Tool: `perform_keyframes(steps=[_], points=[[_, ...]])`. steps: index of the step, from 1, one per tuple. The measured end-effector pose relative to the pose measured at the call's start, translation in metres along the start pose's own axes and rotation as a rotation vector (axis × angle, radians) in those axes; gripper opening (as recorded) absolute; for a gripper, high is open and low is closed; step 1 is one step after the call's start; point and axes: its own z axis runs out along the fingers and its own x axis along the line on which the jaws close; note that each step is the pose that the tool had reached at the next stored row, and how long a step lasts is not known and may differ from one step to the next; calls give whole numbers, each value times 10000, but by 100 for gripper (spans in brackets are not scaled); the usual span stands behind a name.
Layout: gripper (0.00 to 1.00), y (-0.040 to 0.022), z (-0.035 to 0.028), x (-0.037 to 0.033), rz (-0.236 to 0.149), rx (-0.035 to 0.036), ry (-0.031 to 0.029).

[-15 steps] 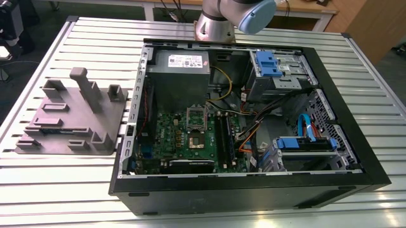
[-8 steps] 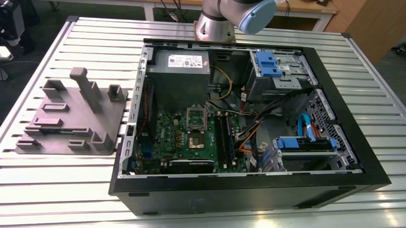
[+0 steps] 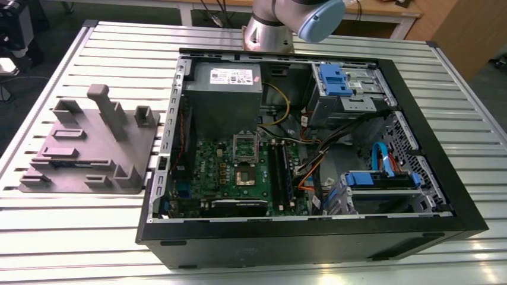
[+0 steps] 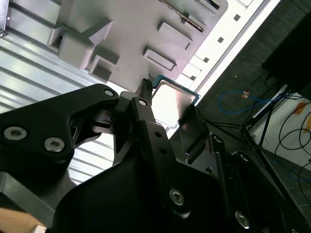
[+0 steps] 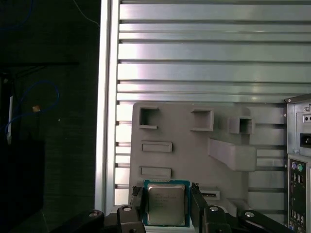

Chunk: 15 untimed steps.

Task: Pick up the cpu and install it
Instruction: 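Pick up the cpu and move it towards the insertion slot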

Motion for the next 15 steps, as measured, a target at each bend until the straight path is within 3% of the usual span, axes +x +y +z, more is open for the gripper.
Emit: perform_keyframes(steps=[15], points=[[47, 0, -1, -57, 0, 0, 0]])
